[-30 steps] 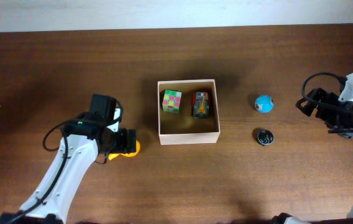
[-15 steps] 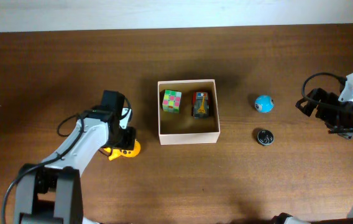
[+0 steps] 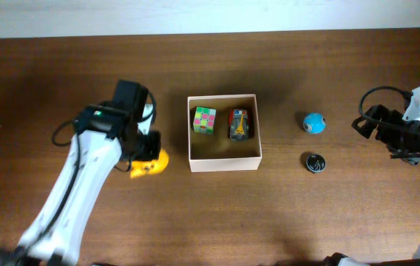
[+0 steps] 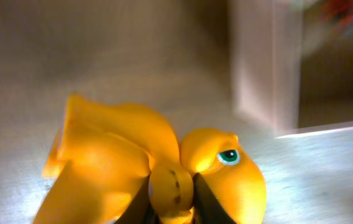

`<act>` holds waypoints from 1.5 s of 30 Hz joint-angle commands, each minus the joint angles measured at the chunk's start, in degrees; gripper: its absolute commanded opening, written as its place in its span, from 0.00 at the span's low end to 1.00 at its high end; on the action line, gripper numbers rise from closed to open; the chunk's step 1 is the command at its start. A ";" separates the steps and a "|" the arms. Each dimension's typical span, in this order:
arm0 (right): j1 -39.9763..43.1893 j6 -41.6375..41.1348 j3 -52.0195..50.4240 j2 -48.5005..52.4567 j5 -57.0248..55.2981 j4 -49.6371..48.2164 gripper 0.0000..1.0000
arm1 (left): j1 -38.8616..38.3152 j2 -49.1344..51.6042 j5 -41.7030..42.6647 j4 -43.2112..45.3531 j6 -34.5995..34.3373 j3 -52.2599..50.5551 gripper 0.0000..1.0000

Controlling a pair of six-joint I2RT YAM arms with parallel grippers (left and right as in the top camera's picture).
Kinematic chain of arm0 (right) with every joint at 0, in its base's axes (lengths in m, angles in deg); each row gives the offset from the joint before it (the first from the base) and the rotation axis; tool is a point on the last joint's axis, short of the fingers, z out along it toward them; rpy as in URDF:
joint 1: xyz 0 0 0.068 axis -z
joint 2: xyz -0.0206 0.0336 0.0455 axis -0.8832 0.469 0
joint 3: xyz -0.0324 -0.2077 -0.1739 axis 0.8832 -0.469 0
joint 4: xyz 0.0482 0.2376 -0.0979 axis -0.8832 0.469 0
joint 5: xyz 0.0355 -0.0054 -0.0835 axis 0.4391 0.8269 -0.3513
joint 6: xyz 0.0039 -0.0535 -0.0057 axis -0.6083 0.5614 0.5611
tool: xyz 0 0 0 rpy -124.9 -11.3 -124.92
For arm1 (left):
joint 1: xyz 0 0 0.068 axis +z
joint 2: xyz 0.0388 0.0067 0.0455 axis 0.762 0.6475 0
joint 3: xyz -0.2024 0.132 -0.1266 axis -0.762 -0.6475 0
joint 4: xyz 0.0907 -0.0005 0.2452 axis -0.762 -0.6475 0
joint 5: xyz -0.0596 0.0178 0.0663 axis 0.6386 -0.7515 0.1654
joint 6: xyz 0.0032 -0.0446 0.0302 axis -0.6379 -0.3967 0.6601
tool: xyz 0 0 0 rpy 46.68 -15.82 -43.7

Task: Pack container

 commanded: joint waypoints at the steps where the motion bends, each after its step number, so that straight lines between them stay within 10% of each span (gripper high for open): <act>1: 0.04 0.59 0.81 -0.83 0.33 0.04 0.99 | -5.66 -6.71 -0.09 1.49 -11.91 5.09 0.10; 19: 0.04 0.61 0.79 -0.83 0.33 0.57 0.99 | -21.94 15.76 -6.73 22.99 -34.49 4.44 0.04; 26: 0.04 0.61 0.70 -0.83 0.33 0.70 0.99 | -21.94 17.64 -3.82 23.23 -34.75 4.57 0.58; 33: 0.04 0.63 0.72 -0.85 0.39 0.57 0.99 | -21.81 15.34 -0.72 20.13 -30.93 11.89 0.63; 45: -18.27 2.78 0.72 4.66 -14.91 -4.11 0.99 | -11.96 -0.20 -31.82 -2.19 -16.33 30.21 0.92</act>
